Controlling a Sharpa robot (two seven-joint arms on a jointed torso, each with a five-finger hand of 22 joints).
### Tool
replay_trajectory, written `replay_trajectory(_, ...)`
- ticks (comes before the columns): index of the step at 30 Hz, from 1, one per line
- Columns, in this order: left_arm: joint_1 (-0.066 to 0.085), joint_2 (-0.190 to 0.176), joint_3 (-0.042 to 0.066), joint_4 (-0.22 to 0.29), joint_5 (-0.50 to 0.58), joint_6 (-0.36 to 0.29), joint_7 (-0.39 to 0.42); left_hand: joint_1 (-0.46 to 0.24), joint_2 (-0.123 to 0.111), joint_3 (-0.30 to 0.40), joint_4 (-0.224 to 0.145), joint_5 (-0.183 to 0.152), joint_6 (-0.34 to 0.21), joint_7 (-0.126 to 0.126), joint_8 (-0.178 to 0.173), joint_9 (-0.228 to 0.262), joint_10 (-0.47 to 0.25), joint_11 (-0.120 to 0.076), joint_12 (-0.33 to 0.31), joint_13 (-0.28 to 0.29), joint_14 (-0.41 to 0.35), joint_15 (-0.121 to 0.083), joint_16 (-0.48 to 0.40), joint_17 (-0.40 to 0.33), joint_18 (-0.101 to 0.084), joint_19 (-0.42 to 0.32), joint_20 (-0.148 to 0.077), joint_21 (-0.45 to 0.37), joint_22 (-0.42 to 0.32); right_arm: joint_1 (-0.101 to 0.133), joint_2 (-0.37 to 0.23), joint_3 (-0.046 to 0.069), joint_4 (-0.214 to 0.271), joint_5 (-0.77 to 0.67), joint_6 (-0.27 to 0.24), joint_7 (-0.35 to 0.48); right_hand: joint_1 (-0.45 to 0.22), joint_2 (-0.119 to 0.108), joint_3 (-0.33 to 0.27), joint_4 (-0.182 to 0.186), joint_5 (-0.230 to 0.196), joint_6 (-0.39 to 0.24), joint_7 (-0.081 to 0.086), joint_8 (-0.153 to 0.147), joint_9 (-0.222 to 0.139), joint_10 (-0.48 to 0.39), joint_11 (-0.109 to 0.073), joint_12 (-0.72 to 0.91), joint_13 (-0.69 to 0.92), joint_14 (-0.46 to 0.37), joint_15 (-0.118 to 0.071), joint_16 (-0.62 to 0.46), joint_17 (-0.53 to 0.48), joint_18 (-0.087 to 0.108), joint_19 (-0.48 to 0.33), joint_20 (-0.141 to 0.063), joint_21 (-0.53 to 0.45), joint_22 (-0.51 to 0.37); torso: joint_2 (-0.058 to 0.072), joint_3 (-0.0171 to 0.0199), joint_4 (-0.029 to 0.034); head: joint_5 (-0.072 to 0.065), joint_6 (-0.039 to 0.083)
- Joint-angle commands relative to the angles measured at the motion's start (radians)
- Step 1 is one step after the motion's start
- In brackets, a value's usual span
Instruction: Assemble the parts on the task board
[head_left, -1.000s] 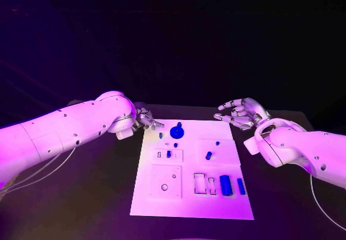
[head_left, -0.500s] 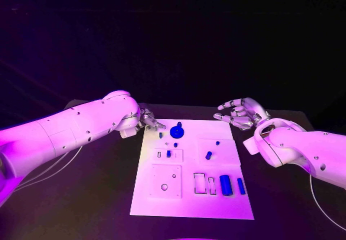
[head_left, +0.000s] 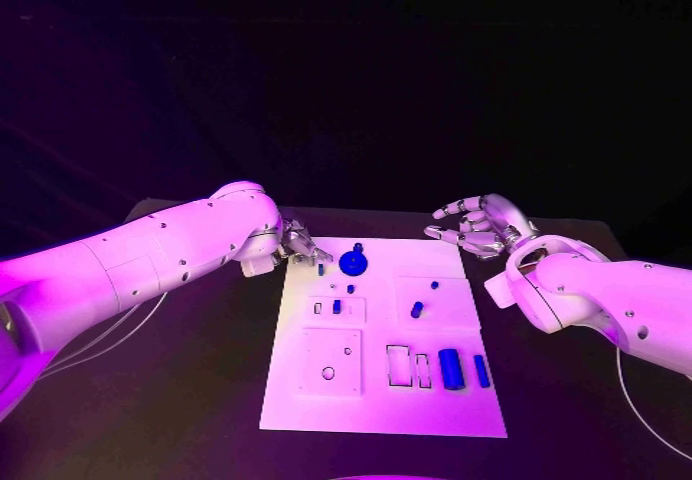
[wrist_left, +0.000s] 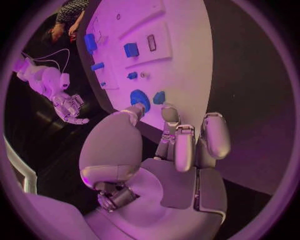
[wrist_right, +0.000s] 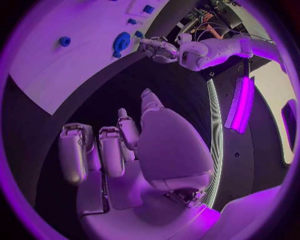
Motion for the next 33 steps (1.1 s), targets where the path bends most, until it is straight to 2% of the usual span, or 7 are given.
replay_trajectory(1, -0.001, 0.006, -0.003, -0.004, 0.017, 0.041, 0.013, 0.005, 0.011, -0.004, -0.002, 0.002, 0.006, 0.004, -0.004, -0.003, -0.003, 0.003, 0.002, -0.001, 0.084, 0.008, -0.005, 0.192, 0.013, -0.003, 0.006, -0.006, 0.000, 0.000, 0.001, 0.000, 0.002, -0.006, 0.008, 0.012, -0.010, 0.003, -0.007, 0.000, 0.000, -0.008, 0.003, 0.007, 0.001, 0.002, -0.004, 0.005, -0.001, 0.066, -0.007, -0.003, 0.107, 0.012, 0.055, -0.008, -0.004, 0.224, 0.000, -0.0005, 0.0006, -0.001, -0.003)
replay_trajectory(14, -0.008, 0.017, -0.008, -0.023, 0.023, 0.029, 0.014, 0.019, 0.019, -0.004, -0.003, 0.003, 0.010, 0.004, -0.008, -0.008, -0.005, 0.004, 0.005, 0.000, 0.084, 0.008, -0.005, 0.193, 0.013, -0.004, 0.008, -0.007, -0.001, 0.000, 0.002, 0.000, 0.005, -0.006, 0.008, 0.012, -0.011, 0.005, -0.007, 0.000, 0.002, -0.008, 0.003, 0.007, 0.001, 0.003, -0.004, 0.006, 0.000, 0.066, -0.007, -0.004, 0.107, 0.012, 0.056, -0.008, -0.004, 0.224, -0.001, 0.0002, 0.0015, -0.004, -0.005)
replay_trajectory(21, -0.008, 0.018, -0.008, -0.025, 0.034, 0.022, 0.017, 0.057, 0.051, 0.004, -0.004, 0.005, 0.026, 0.002, -0.010, -0.018, -0.003, 0.002, 0.014, 0.005, 0.085, 0.007, -0.003, 0.195, 0.013, -0.003, 0.008, -0.005, 0.004, 0.000, 0.003, 0.000, 0.006, -0.006, 0.008, 0.012, -0.011, 0.005, -0.007, 0.000, 0.002, -0.008, 0.003, 0.007, 0.001, 0.003, -0.004, 0.006, 0.000, 0.066, -0.007, -0.004, 0.107, 0.012, 0.056, -0.008, -0.004, 0.224, -0.002, 0.0008, 0.0014, -0.004, -0.007)
replay_trajectory(26, -0.008, 0.020, -0.009, -0.025, 0.039, 0.018, 0.018, 0.118, 0.079, 0.025, -0.009, 0.006, 0.039, -0.005, -0.001, -0.020, -0.003, -0.004, 0.018, 0.005, 0.085, 0.002, -0.003, 0.195, 0.013, -0.002, 0.006, -0.004, 0.008, 0.000, 0.002, 0.000, 0.006, -0.006, 0.009, 0.012, -0.011, 0.005, -0.007, 0.000, 0.002, -0.008, 0.003, 0.007, 0.001, 0.003, -0.004, 0.006, 0.000, 0.066, -0.007, -0.004, 0.107, 0.012, 0.056, -0.008, -0.004, 0.224, -0.002, 0.0009, 0.0013, -0.004, -0.008)
replay_trajectory(33, -0.008, 0.021, -0.009, -0.027, 0.044, 0.013, 0.025, 0.200, 0.100, 0.074, -0.024, 0.005, 0.038, -0.014, 0.017, -0.014, -0.001, -0.013, 0.020, 0.004, 0.086, -0.005, -0.001, 0.198, 0.012, 0.000, 0.001, -0.002, 0.012, 0.000, 0.001, 0.000, 0.007, -0.006, 0.009, 0.012, -0.011, 0.005, -0.007, 0.000, 0.002, -0.008, 0.003, 0.007, 0.001, 0.003, -0.004, 0.006, 0.000, 0.066, -0.007, -0.004, 0.107, 0.012, 0.056, -0.008, -0.004, 0.224, -0.002, 0.0013, 0.0015, -0.004, -0.007)
